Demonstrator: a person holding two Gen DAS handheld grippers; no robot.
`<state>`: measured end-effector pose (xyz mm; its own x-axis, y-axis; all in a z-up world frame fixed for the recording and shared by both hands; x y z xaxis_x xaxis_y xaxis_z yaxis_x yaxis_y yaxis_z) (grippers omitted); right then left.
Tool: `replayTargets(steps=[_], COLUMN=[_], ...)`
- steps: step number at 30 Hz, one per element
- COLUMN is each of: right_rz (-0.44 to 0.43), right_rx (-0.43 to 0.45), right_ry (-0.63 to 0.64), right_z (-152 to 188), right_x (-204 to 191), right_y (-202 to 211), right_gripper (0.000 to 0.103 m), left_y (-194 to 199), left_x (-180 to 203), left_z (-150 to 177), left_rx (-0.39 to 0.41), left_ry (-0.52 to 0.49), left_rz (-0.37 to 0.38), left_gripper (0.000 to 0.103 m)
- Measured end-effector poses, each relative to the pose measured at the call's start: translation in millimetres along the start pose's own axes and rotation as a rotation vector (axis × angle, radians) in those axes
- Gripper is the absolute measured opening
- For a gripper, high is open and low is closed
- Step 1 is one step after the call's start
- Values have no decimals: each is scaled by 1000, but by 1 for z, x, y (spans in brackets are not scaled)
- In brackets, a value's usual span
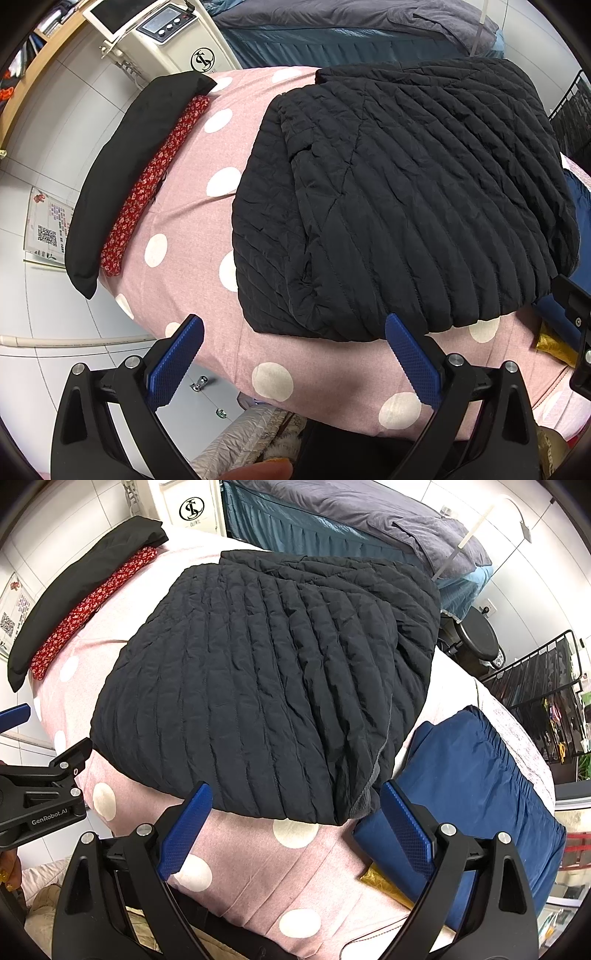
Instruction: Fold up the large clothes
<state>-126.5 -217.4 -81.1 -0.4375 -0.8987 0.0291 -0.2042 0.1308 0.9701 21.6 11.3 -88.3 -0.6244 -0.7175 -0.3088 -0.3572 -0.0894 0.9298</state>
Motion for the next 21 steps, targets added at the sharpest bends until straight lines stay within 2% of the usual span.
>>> replayTargets(steps=[21], right_rz=[-6], right_rx=[3], right_ry=[-10], right_z=[5], right_x=[4], right_y=[-1], right_gripper=[91], left_y=[-2], left_x=[1], left_z=[-2], left_rx=[-6], left_ry=[1], left_rz=[11], left_gripper=[97])
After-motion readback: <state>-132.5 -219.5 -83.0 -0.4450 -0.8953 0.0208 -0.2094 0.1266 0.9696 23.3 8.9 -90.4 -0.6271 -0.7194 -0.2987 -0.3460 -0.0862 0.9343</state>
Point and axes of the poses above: each gripper's, at about its wrist camera, not at the fingertips, and y roughly against the way its jaws point, x to its right, z to its underside, the point moved 8 cm from there along -y, roughly the way its jaws point, and after that the axes turned 4 degrees about -z, right-handed, at the moved point
